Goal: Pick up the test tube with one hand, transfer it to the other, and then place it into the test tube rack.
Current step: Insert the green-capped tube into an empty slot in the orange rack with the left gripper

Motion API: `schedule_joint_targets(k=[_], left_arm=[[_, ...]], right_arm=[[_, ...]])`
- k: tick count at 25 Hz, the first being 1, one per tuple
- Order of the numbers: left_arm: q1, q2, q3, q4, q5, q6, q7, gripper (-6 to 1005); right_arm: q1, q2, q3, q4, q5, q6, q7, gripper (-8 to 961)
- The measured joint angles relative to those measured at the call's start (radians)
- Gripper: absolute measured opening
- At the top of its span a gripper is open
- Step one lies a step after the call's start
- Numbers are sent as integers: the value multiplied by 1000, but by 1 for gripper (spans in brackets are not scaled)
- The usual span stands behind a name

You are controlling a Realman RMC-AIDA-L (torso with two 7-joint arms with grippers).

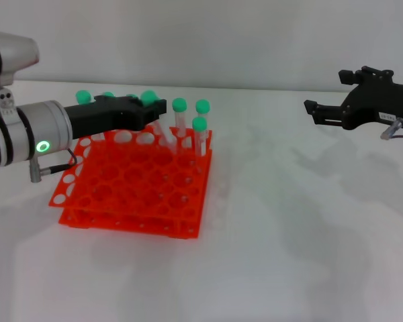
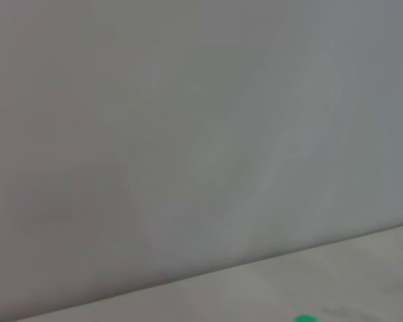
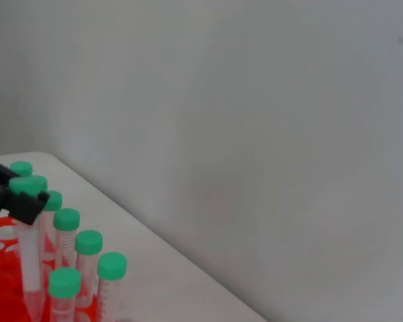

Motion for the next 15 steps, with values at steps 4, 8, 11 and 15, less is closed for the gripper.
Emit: schedule_joint_targets(k=[4,8,11,15], left_arm=[[-26,2,1,-34,17,-11,5,367],[-46,0,13,-53,40,-29,12,371],[-56,0,41,-61,42,-43,21,375],[-58,-1,50,-62,37,-46,34,380]], right_arm=[[15,0,-1,18,0,-3,0,845],[28,1,1,32,0,-5,0,844],[34,1,3,41,0,-7,0,844],[41,0,4,51,-3,-12,0,844]])
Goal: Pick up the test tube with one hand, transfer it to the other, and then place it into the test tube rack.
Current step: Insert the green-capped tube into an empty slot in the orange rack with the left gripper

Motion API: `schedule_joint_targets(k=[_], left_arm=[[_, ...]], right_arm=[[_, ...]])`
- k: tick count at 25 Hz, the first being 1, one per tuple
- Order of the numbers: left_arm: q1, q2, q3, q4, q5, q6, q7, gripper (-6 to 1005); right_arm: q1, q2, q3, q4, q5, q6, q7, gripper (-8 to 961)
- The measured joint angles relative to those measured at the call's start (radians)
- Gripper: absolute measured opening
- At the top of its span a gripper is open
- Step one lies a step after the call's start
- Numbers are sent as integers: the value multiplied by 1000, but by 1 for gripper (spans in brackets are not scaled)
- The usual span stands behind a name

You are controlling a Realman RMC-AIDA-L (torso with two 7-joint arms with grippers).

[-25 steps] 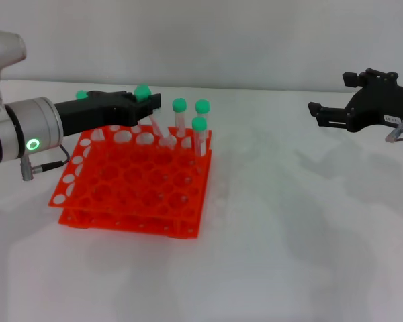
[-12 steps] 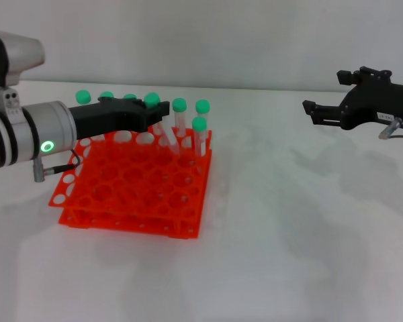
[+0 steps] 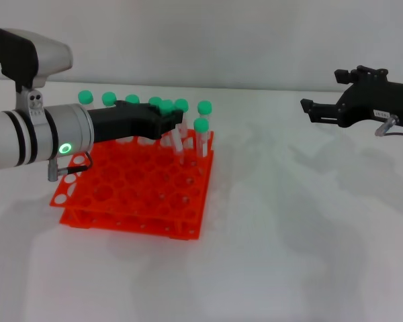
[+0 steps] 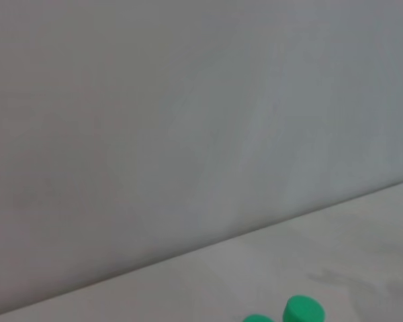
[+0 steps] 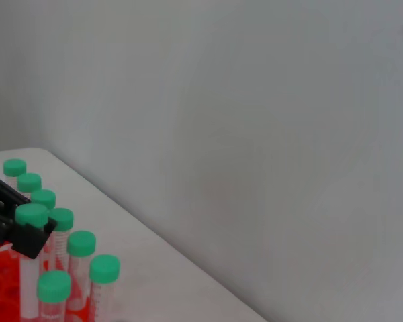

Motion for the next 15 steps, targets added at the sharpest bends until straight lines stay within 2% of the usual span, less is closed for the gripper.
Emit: schedule_joint_targets(k=[10,13,15], left_arm=[[26,-4,-2,10,-48,0,14,392],[50,-4,-2,39,-60,9,27,631],[87,-4,0,75,-97,20,62,665]], right_arm=[[-1,-1,1,5,-2,-4,0,844],[-6,-2,1,0,-2,-3,0,843],[-10,-2,1,-3,-2,-3,0,843]])
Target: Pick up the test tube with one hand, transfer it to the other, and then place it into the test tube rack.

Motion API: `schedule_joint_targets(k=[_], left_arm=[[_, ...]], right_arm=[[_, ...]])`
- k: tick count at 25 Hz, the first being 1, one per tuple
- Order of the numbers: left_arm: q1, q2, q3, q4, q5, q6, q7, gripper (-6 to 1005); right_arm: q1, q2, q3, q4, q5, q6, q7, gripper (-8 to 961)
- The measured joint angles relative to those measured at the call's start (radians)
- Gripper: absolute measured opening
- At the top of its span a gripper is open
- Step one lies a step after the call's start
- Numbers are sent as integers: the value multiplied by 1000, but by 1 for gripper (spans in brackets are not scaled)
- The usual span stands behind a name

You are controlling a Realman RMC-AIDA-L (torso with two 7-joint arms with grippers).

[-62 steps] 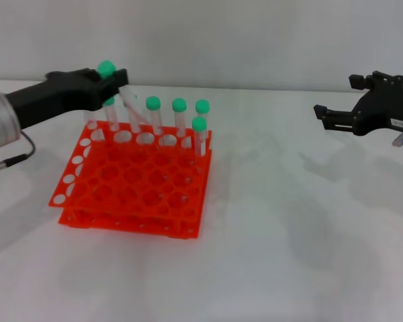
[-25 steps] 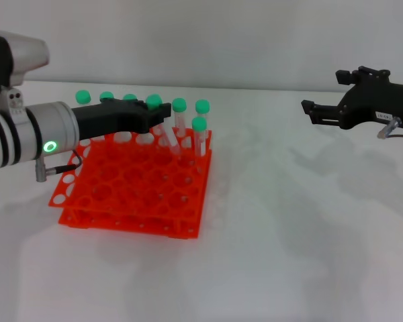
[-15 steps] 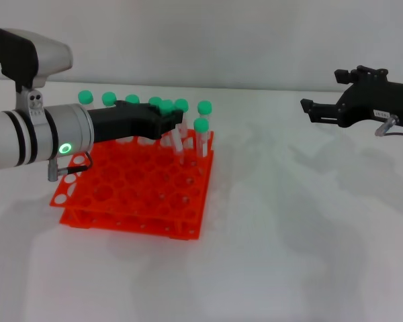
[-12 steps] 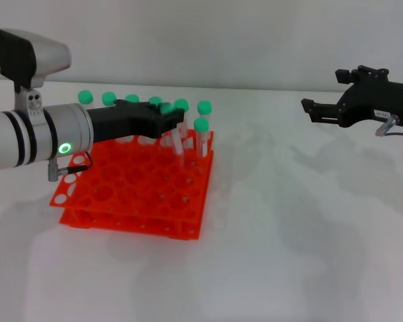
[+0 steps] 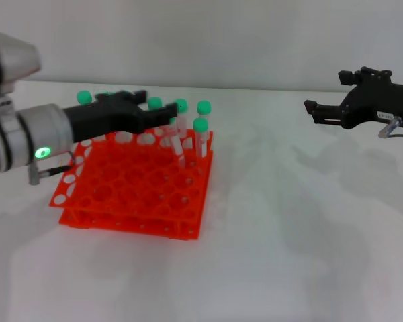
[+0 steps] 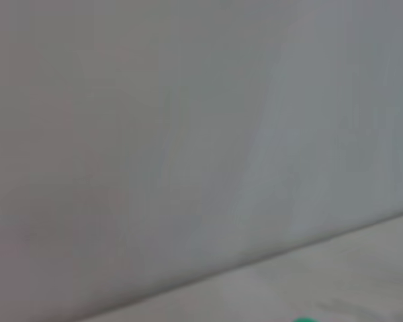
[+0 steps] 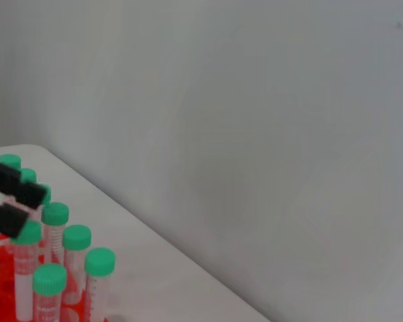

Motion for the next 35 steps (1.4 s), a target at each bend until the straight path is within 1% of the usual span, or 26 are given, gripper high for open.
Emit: schedule_joint_targets(k=[2,4,6,7,8,9,11,13,14,15,16,18,21,26,30,33,35], left_arm=[[62,-1,0,48,-87,26,81,698],[124,-2,0,78,-201,57,181,732],[187,-2,-3,88,-339,92,296,766],[231,-2,-5,90,-431,117,373,782],[259,-2,-6,88,-512,144,441,799],[292,-2,-6,80,-588,171,511,816],[342,-2,-4,48,-734,232,643,816],[368,-3,-2,1,-846,297,740,816],[376,-2,-3,-45,-905,345,794,816],[379,-3,-3,-76,-941,376,828,816],[377,-3,-5,-132,-996,422,881,816],[372,-3,-6,-202,-1053,472,936,816],[360,-3,-6,-276,-1088,522,1019,815],[335,-2,-4,-337,-1116,533,1052,815],[303,-2,-8,-374,-1125,534,1075,811],[281,-2,-9,-398,-1140,530,1093,806],[270,-2,-8,-413,-1148,529,1096,806]], right_arm=[[-7,0,0,-7,0,0,0,843],[-22,0,0,-21,2,0,-2,843],[-46,0,2,-38,5,-10,-7,843],[-58,0,2,-44,7,-18,-9,843],[-72,0,3,-51,10,-27,-13,843],[-89,0,4,-56,17,-37,-20,843],[-112,0,6,-57,44,-56,-42,843],[-134,-1,18,-46,106,-67,-90,843],[-140,-2,26,-37,141,-70,-116,843],[-145,-3,39,-17,189,-69,-153,843],[-147,-3,47,-4,222,-67,-179,843],[-148,-4,70,36,307,-55,-247,842],[-145,-4,110,106,414,-36,-342,842],[-119,-4,183,221,539,16,-464,842],[-98,-4,282,309,636,131,-577,842],[-80,-3,370,416,739,252,-699,842],[-69,-3,424,481,777,319,-761,842]])
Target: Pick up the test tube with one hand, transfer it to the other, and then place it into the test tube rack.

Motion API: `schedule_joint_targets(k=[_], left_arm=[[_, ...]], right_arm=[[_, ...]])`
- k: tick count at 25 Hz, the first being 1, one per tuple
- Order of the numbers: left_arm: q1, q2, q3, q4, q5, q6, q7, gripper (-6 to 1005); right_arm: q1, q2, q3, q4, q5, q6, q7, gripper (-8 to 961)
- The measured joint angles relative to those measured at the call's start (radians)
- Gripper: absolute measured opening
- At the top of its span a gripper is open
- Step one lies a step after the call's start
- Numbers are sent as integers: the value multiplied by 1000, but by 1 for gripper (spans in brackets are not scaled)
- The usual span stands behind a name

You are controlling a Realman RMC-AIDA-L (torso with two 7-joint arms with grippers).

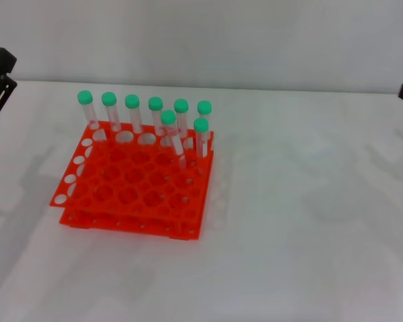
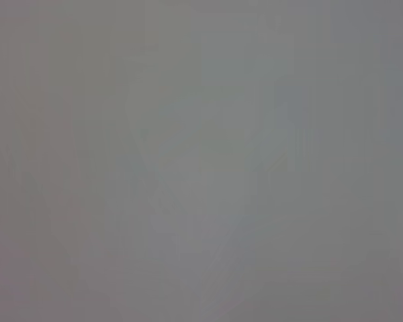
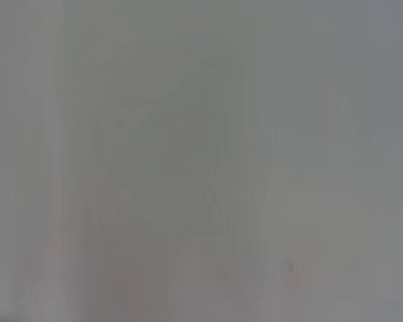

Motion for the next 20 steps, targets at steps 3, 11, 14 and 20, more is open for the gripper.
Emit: schedule_joint_targets(k=[3,11,14,20], left_arm=[[-13,0,0,-10,-5,-1,1,805],[-52,0,-1,-56,-17,-1,27,804],[-53,0,-1,-57,-17,5,33,803],[-65,0,-1,-65,-18,-5,41,803]], right_arm=[[17,0,66,72,12,60,-60,841],[16,3,84,102,36,76,-150,841],[20,3,85,138,88,92,-187,841],[23,5,86,221,176,164,-284,842]])
